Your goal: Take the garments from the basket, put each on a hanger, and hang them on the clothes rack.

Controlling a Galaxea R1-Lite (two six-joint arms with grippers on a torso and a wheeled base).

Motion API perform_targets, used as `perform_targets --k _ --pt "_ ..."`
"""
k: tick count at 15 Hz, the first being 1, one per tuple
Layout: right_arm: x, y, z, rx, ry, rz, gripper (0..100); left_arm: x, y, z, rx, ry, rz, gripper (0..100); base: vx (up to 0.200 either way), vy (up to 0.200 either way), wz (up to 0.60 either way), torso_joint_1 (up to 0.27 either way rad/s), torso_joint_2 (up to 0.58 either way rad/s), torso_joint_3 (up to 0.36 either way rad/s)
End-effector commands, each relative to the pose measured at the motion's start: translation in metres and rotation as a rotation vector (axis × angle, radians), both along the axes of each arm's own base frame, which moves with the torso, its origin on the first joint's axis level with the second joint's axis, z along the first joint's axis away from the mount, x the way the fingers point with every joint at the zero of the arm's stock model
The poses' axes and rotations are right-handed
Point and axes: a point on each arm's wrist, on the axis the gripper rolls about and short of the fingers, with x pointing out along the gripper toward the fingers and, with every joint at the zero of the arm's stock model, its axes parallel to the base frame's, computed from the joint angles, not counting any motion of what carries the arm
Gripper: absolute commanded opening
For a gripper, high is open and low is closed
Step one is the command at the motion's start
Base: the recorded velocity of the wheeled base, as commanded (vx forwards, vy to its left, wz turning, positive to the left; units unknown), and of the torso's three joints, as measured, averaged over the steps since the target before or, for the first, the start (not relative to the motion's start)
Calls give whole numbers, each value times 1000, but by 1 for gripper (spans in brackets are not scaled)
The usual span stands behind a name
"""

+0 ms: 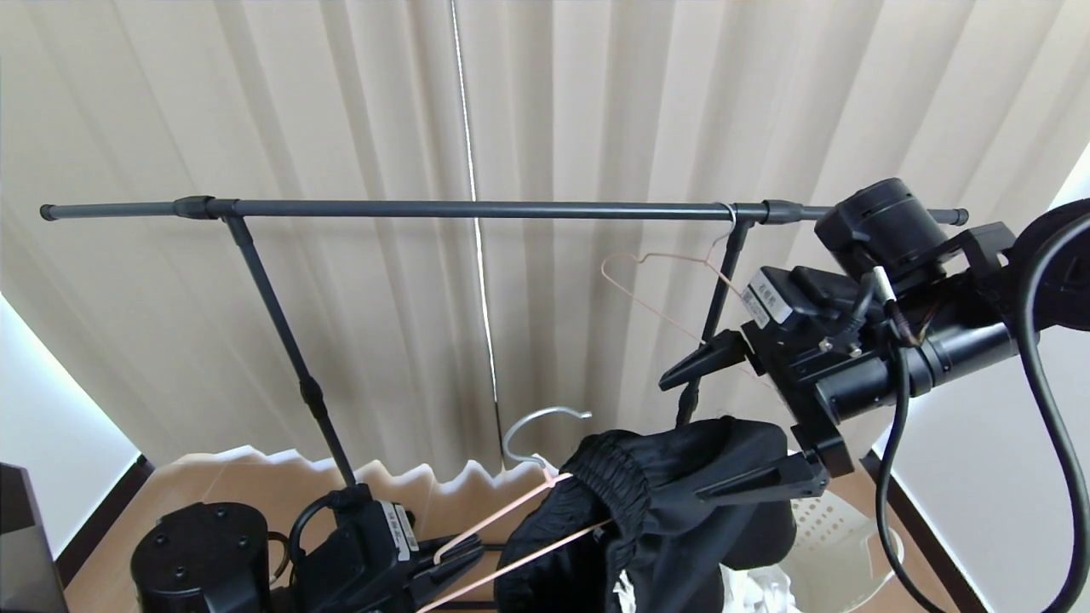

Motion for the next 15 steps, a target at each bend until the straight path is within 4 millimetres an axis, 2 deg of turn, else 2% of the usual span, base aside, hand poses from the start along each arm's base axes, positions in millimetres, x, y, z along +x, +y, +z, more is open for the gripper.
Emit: perform_targets --k 1,5,9,15 --pt "-4 13 -4 -28 15 19 100 0 -1 0 1 1 -3 0 0 0 0 0 0 0" --pt "-14 31 -3 -112 38 -63 100 0 -1 -1 4 2 -2 0 0 0 0 0 0 0" --pt "-17 41 -2 -116 37 -48 100 0 -1 -2 7 3 -2 0 0 0 0 0 0 0" --pt "-4 54 -16 -170 52 -70 100 0 -1 -1 5 1 -4 0 0 0 0 0 0 0"
